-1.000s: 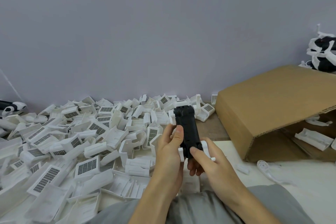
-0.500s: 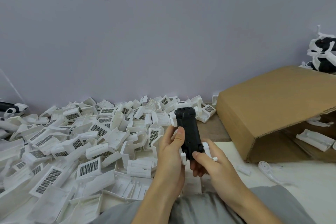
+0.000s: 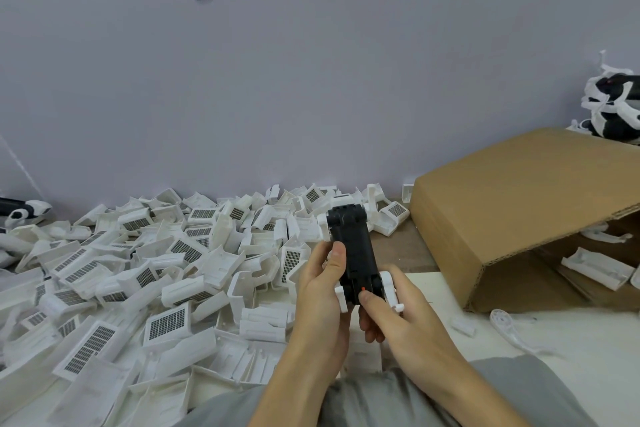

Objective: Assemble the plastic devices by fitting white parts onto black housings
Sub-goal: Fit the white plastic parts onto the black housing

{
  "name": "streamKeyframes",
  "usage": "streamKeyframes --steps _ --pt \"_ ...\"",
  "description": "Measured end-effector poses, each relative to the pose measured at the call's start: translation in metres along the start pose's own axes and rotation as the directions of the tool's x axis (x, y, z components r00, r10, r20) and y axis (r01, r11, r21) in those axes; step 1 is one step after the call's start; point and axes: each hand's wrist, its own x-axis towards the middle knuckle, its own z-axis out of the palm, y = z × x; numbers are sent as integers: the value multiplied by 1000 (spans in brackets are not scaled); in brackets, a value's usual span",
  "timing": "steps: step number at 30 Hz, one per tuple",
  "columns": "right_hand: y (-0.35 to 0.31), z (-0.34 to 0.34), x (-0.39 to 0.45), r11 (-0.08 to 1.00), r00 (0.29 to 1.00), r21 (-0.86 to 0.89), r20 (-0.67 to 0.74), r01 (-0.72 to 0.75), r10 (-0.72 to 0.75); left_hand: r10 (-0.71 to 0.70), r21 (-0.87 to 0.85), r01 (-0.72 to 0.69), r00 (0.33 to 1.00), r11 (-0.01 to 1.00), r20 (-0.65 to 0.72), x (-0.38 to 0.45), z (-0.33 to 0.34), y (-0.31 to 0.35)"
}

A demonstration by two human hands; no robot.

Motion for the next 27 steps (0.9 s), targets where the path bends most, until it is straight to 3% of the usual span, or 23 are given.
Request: streamKeyframes --steps 11,20,23,27 --pt "-2 -2 -3 997 1000 75 23 13 -15 -47 -46 46 999 998 -14 -1 0 -1" --pt "5 -5 5 984 988 157 -142 86 -64 11 -201 -48 983 978 -183 4 0 6" --pt "3 -9 3 981 981 131 -154 142 -121 1 -283 -39 991 958 -131 3 -5 8" --pt "2 -14 5 979 949 -66 -242 192 -202 -16 -431 -32 994 902 -107 4 -9 11"
